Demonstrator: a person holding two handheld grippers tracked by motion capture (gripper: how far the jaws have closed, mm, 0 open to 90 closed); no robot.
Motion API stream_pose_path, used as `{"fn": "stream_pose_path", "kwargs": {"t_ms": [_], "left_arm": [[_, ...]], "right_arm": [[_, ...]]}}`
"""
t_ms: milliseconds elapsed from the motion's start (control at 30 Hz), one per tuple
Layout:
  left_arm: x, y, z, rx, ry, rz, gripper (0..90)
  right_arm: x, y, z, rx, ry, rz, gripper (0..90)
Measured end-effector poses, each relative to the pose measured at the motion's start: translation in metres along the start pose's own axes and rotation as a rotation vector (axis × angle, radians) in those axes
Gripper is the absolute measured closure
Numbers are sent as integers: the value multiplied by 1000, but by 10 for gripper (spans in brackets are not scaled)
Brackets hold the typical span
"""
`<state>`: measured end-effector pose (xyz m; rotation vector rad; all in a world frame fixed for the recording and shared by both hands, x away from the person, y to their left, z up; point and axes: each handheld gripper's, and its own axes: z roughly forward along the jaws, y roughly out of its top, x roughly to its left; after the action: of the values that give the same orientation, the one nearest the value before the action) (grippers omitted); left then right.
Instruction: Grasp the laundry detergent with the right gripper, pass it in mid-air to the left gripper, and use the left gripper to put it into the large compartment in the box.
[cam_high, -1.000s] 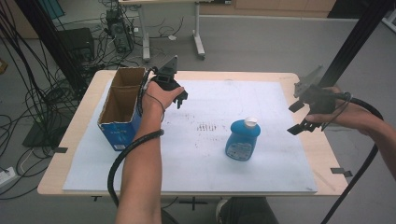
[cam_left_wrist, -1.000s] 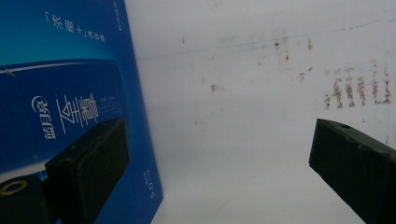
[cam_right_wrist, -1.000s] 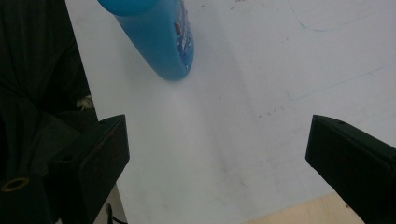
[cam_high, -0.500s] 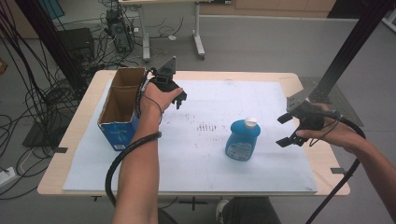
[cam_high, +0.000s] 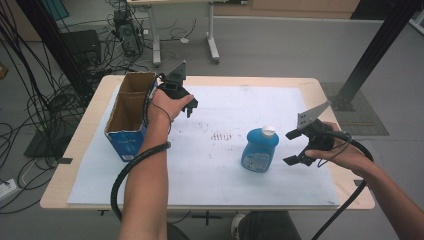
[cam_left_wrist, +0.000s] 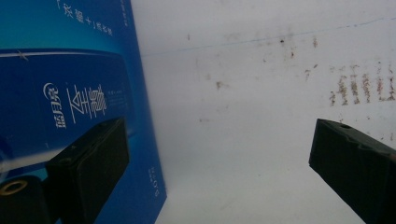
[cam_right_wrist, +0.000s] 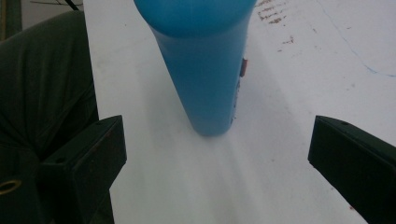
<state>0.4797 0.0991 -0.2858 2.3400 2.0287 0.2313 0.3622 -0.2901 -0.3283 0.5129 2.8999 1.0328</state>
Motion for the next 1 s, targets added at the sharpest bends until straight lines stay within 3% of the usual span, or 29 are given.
{"fn": "stream_pose_path", "kwargs": {"t_ms": [467, 1000], "left_arm": [[-1, 0, 1, 1, 1, 0, 56], [-1, -1, 1, 6, 10, 1, 56]], "right_arm": [[11, -7, 31, -67, 19, 15, 34], [15, -9, 51, -116, 13, 4, 34]]}}
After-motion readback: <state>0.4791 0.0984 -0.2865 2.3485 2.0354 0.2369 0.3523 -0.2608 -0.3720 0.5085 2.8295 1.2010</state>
